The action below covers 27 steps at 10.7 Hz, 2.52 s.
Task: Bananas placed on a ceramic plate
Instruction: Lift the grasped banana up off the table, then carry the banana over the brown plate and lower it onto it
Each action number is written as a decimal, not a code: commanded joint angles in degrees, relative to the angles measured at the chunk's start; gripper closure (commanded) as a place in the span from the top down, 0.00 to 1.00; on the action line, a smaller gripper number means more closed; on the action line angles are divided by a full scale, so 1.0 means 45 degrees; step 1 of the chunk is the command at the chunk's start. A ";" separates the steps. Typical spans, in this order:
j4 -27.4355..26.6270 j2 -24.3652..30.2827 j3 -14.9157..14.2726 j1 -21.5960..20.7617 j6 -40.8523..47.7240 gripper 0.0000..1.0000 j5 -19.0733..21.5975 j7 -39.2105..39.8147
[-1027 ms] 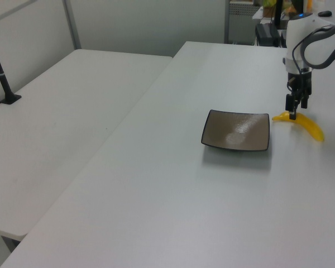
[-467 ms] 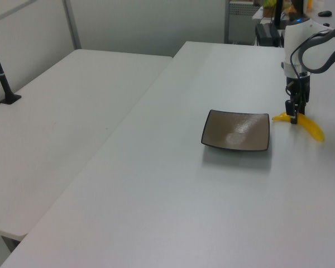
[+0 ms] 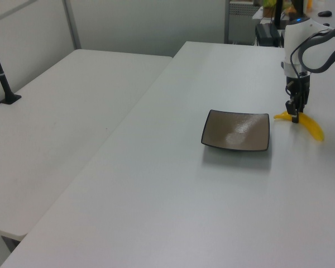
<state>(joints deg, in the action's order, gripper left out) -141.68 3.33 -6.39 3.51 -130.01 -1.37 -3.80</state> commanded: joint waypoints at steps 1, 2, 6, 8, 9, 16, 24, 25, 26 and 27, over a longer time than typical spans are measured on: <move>0.0350 0.0569 0.0014 -0.0058 0.1540 0.00 0.0129 -0.0133; 0.0797 0.0802 0.0014 -0.0058 0.2515 0.00 0.0129 0.0003; 0.4425 0.1019 0.0189 -0.0078 0.7046 0.00 0.0148 0.0295; 0.6184 0.0941 0.0443 -0.0078 0.8184 0.00 0.1352 0.0297; 0.6831 0.0921 0.0502 -0.0078 0.8421 0.00 0.1727 0.0162; 0.8028 -0.0696 0.1596 -0.0467 0.6767 0.00 0.4189 -0.0837; 0.7385 -0.3510 0.1616 -0.1249 0.1785 0.00 0.5246 -0.0310; 0.7326 -0.3744 0.1616 -0.1288 0.1512 0.00 0.5246 -0.0173; 0.7267 -0.3959 0.1616 -0.1501 0.1258 0.00 0.5246 -0.0114; 0.7267 -0.4136 0.1616 -0.1542 0.1100 0.04 0.5246 -0.0113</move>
<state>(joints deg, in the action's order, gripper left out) -107.64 -14.37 1.21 -2.09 -122.01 20.94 -6.03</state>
